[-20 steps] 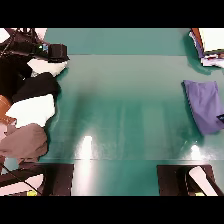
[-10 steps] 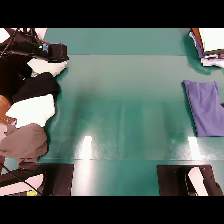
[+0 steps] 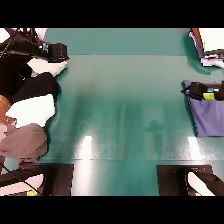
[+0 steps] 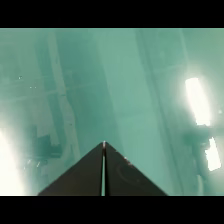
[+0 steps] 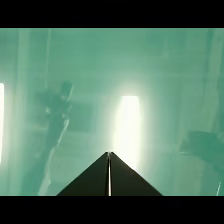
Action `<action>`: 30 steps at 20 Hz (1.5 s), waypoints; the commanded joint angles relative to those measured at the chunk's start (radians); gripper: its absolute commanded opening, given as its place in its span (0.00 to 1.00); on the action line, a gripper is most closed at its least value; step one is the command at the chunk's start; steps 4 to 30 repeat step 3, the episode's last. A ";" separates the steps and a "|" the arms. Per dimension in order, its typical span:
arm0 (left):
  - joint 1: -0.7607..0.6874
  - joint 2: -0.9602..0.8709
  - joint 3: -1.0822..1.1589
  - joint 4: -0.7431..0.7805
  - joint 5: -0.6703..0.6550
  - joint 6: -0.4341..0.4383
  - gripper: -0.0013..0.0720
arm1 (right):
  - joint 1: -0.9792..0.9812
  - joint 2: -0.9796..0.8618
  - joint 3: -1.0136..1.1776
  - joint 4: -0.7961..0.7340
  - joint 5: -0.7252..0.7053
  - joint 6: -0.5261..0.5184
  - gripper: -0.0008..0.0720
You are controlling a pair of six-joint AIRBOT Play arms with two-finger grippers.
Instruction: Fold the shirts.
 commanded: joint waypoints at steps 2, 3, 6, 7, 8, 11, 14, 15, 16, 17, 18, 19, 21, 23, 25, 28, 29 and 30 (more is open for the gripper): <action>0.000 0.000 0.000 0.000 0.006 0.000 0.05 | 0.087 -0.037 0.051 -0.016 0.004 0.001 0.03; 0.000 0.000 0.000 0.000 0.013 0.000 0.05 | 0.085 -0.037 0.051 -0.017 0.011 0.001 0.03; 0.000 0.000 0.000 0.000 0.013 0.000 0.05 | 0.085 -0.037 0.051 -0.017 0.011 0.001 0.03; 0.000 0.000 0.000 0.000 0.013 0.000 0.05 | 0.085 -0.037 0.051 -0.017 0.011 0.001 0.03; 0.000 0.000 0.000 0.000 0.013 0.000 0.05 | 0.085 -0.037 0.051 -0.017 0.011 0.001 0.03; 0.000 0.000 0.000 0.000 0.013 0.000 0.05 | 0.085 -0.037 0.051 -0.017 0.011 0.001 0.03; 0.000 0.000 0.000 0.000 0.013 0.000 0.05 | 0.085 -0.037 0.051 -0.017 0.011 0.001 0.03; 0.000 0.000 0.000 0.000 0.013 0.000 0.05 | 0.085 -0.037 0.051 -0.017 0.011 0.001 0.03; 0.000 0.000 0.000 0.000 0.013 0.000 0.05 | 0.085 -0.037 0.051 -0.017 0.011 0.001 0.03; 0.000 0.000 0.000 0.000 0.013 0.000 0.05 | 0.085 -0.037 0.051 -0.017 0.011 0.001 0.03; 0.000 0.000 0.000 0.000 0.013 0.000 0.05 | 0.085 -0.037 0.051 -0.017 0.011 0.001 0.03; 0.000 0.000 0.000 0.000 0.013 0.000 0.05 | 0.085 -0.037 0.051 -0.017 0.011 0.001 0.03; 0.000 0.000 0.000 0.000 0.013 0.000 0.05 | 0.085 -0.037 0.051 -0.017 0.011 0.001 0.03; 0.000 0.000 0.000 0.000 0.013 0.000 0.05 | 0.085 -0.037 0.051 -0.017 0.011 0.001 0.03; 0.000 0.000 0.000 0.000 0.013 0.000 0.05 | 0.085 -0.037 0.051 -0.017 0.011 0.001 0.03; 0.000 0.000 0.000 0.000 0.013 0.000 0.05 | 0.085 -0.037 0.051 -0.017 0.011 0.001 0.03; 0.000 0.000 0.000 0.000 0.013 0.000 0.05 | 0.085 -0.037 0.051 -0.017 0.011 0.001 0.03; 0.000 0.000 0.000 0.000 0.013 0.000 0.05 | 0.085 -0.037 0.051 -0.017 0.011 0.001 0.03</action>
